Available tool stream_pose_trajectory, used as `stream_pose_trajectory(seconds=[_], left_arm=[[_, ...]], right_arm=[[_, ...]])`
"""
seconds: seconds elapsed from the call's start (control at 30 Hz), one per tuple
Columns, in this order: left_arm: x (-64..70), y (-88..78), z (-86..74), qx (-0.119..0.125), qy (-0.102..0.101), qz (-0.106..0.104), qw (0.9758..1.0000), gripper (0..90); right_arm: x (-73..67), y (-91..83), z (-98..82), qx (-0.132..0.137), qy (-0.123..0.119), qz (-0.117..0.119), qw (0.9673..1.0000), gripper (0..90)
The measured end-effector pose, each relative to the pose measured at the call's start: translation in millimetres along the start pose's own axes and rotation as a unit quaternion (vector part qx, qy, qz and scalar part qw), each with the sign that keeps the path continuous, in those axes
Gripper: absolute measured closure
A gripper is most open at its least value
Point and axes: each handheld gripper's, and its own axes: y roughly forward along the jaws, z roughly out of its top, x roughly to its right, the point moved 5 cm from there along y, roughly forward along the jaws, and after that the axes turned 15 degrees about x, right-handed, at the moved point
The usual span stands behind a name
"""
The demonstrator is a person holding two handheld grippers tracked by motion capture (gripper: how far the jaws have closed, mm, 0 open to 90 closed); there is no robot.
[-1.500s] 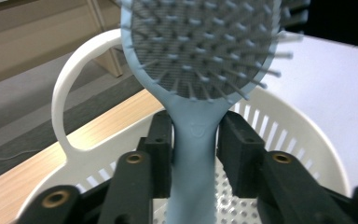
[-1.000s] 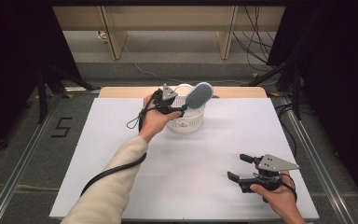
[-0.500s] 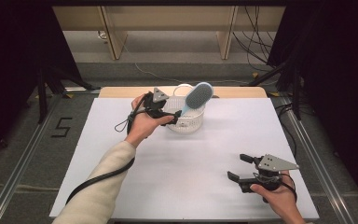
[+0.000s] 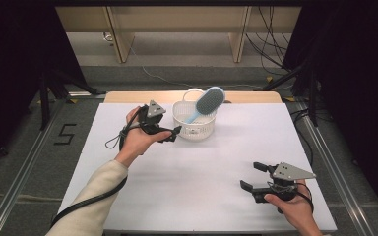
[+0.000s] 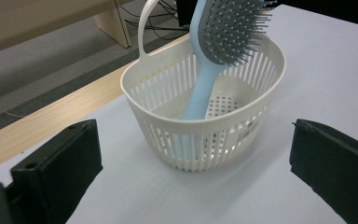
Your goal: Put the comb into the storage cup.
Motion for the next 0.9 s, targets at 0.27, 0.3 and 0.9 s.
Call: stream_pose_trajectory(seconds=[0.27,0.3,0.9], left_arm=[[-3.7,-22.7,-5.6,0.009,0.003,0.007,0.9999,1.3],[-4.0,-24.6,-5.8,0.008,0.004,0.007,0.9999,1.2],[-0.5,-54.1,-13.0,0.016,-0.016,0.002,0.9997,0.7]], right_arm=[[0.4,0.1,-0.1,0.000,-0.001,-0.002,1.0000,15.8],[0.4,0.0,0.0,0.000,0.000,-0.002,1.0000,15.8],[0.8,-0.4,0.4,0.001,0.001,-0.005,1.0000,15.8]])
